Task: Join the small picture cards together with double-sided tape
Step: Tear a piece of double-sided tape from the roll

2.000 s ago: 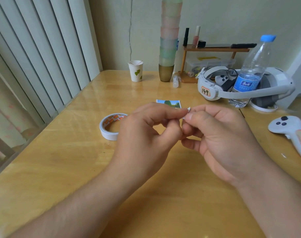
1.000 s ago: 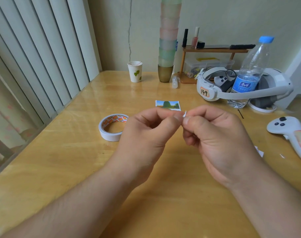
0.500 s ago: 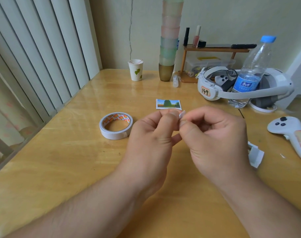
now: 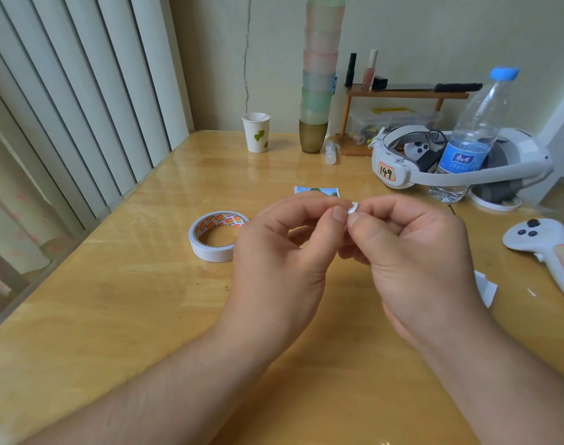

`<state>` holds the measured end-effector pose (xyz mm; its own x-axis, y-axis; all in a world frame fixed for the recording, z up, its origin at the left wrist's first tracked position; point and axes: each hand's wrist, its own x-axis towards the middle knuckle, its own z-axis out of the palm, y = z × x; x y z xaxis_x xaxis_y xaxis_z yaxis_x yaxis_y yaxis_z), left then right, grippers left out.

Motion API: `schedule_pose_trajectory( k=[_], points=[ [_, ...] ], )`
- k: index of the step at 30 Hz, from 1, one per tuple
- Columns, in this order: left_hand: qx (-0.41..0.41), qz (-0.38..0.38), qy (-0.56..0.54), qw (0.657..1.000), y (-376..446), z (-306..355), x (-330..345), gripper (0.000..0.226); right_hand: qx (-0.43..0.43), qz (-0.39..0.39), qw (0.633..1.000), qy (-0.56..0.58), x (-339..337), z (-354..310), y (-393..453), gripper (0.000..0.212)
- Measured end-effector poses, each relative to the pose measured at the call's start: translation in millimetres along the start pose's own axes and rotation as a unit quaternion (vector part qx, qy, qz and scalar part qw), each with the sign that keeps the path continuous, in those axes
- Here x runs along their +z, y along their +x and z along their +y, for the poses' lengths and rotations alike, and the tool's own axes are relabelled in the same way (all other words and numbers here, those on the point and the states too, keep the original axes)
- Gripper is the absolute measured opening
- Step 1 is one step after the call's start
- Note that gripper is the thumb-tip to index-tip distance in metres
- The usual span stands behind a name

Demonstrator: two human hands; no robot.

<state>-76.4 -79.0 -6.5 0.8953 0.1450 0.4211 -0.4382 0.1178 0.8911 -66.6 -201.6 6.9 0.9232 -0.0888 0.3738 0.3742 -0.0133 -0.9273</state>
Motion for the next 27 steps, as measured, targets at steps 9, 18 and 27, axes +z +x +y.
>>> schedule_pose_trajectory(
  k=[9,18,27],
  points=[
    [-0.169,0.021,-0.095,0.981,-3.4,0.1,6.3,0.018,-0.073,0.025,0.994,-0.076,2.3,3.0,-3.2,0.006],
    [-0.264,-0.002,-0.156,0.952,-0.6,5.5,4.6,0.039,-0.035,0.019,0.997,-0.065,1.3,1.6,0.5,0.008],
    [-0.472,-0.095,-0.276,0.832,21.8,1.5,-24.3,0.079,0.048,-0.088,0.994,-0.051,-17.9,4.6,13.9,0.008]
  ],
)
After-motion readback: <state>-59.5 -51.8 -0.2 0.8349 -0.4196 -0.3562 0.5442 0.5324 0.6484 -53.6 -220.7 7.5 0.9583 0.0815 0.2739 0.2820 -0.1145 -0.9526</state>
